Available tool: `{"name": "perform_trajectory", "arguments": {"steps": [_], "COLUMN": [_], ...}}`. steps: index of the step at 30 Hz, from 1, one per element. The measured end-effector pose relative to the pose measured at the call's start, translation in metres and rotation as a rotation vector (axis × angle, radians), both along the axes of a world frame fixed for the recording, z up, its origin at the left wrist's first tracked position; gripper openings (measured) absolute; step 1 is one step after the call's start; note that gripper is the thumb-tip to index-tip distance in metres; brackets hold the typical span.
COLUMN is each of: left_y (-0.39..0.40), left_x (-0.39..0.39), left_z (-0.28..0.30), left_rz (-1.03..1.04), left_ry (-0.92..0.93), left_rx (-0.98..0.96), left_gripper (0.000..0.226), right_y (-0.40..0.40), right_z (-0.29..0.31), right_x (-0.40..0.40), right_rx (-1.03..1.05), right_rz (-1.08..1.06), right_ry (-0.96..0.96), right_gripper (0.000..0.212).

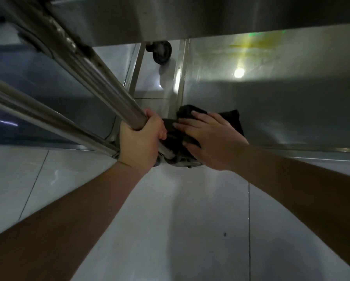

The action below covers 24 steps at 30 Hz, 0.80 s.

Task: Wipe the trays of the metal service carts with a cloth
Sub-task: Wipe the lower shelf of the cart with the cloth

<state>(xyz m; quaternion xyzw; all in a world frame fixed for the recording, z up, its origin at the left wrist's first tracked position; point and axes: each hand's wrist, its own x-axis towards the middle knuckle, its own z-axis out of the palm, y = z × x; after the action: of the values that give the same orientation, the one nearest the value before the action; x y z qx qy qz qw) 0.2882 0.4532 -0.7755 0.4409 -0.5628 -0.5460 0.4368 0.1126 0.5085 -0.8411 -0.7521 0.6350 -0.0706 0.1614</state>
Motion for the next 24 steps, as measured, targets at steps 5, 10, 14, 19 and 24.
{"name": "perform_trajectory", "arguments": {"steps": [5,10,14,19,24], "left_y": [0.006,0.021,0.053,0.095,0.108], "left_x": [-0.002,-0.003,0.010,-0.007,-0.064], "left_z": [0.005,-0.002,-0.032,-0.046,-0.017], "left_rz": [0.032,0.227,0.153,-0.295,-0.519], "left_ry": [-0.066,-0.303,-0.728,-1.018,-0.969], "left_rx": [0.026,0.126,0.328,0.518,0.286], "left_gripper": [0.019,0.021,0.058,0.012,0.018], "right_y": [0.045,0.083,0.107,0.137,0.177], "right_z": [0.003,0.004,0.007,0.009,0.007], "right_x": [-0.043,-0.093,-0.124,-0.147,-0.201], "right_rx": [0.040,0.053,0.080,0.078,0.097], "right_rz": [-0.003,-0.051,-0.106,-0.174,-0.237], "right_ry": [0.074,0.168,0.194,0.176,0.134], "right_gripper": [0.061,0.065,0.067,0.068,0.068]}}
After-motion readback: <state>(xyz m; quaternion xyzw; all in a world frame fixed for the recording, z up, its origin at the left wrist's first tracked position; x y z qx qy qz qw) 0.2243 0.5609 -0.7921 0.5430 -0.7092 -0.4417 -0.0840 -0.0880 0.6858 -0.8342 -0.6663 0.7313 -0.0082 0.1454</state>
